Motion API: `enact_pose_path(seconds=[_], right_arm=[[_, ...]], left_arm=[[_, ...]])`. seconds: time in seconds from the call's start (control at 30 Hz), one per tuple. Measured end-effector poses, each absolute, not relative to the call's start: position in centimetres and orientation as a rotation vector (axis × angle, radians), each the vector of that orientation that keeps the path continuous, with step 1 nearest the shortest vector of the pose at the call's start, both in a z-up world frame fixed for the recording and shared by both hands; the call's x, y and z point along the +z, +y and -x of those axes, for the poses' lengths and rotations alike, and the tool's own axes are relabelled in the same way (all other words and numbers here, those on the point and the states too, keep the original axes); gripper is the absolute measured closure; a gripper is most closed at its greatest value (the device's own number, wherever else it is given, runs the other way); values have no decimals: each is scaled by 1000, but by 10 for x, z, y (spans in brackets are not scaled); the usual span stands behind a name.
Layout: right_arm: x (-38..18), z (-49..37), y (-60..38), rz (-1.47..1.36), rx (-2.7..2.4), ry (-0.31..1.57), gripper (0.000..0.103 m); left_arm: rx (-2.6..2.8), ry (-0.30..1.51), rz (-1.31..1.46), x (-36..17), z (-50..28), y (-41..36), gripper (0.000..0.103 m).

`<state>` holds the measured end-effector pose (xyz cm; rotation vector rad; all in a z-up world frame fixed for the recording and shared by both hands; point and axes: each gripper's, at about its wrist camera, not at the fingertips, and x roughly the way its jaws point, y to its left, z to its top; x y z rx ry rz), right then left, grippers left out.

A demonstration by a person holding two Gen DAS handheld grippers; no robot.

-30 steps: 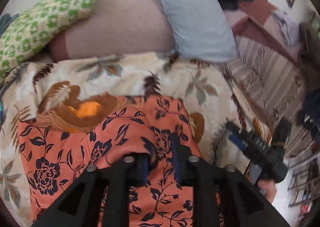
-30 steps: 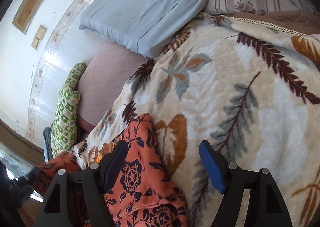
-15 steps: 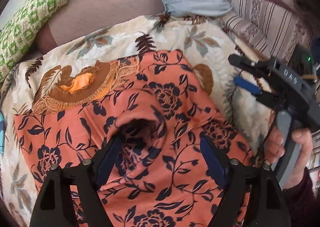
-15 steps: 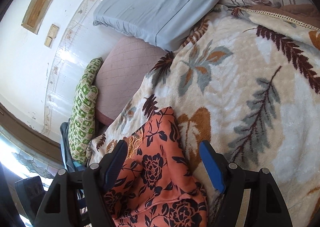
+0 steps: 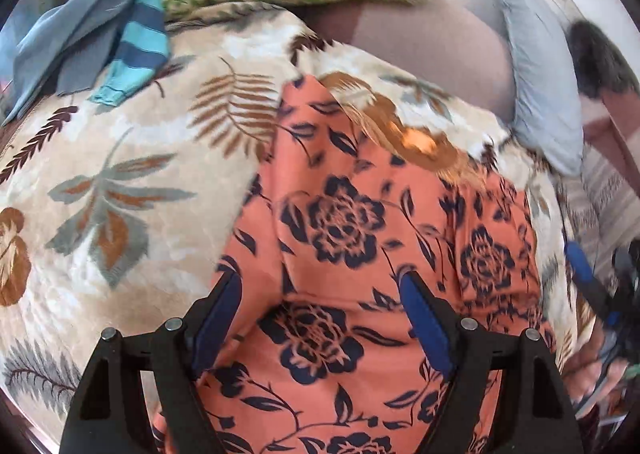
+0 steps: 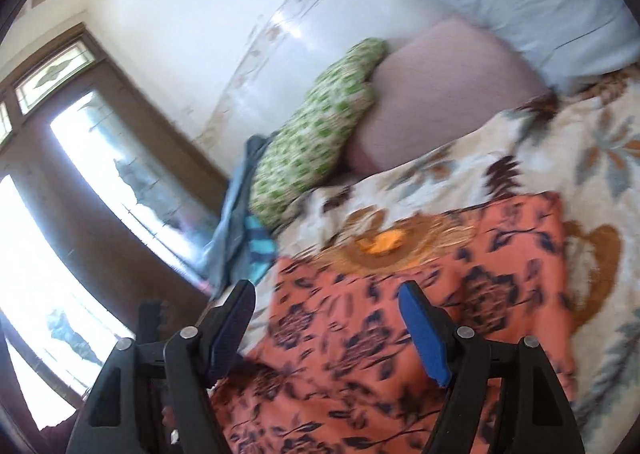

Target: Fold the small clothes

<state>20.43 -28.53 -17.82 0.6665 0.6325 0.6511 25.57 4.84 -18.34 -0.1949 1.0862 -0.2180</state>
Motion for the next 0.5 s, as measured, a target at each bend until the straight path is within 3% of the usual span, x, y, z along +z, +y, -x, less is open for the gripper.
enact_pose_path(seconds=[0.2,0.33,0.43,0.5], right_arm=[[-213,-217,-216,-690,870,845,26],[-240,-230,-219,-756,784,920,26],[-241,-239,-257,-858,643,842,26],[-237,-234,-300,-960,483,716,26]], left_arm=[[-187,1028,133,-186,-282,29,21],[-126,1075,67,-211,-305,14,23],[-14,1131,8,-234,-320,23,37],[33,1161,61,-245,-324,43,37]])
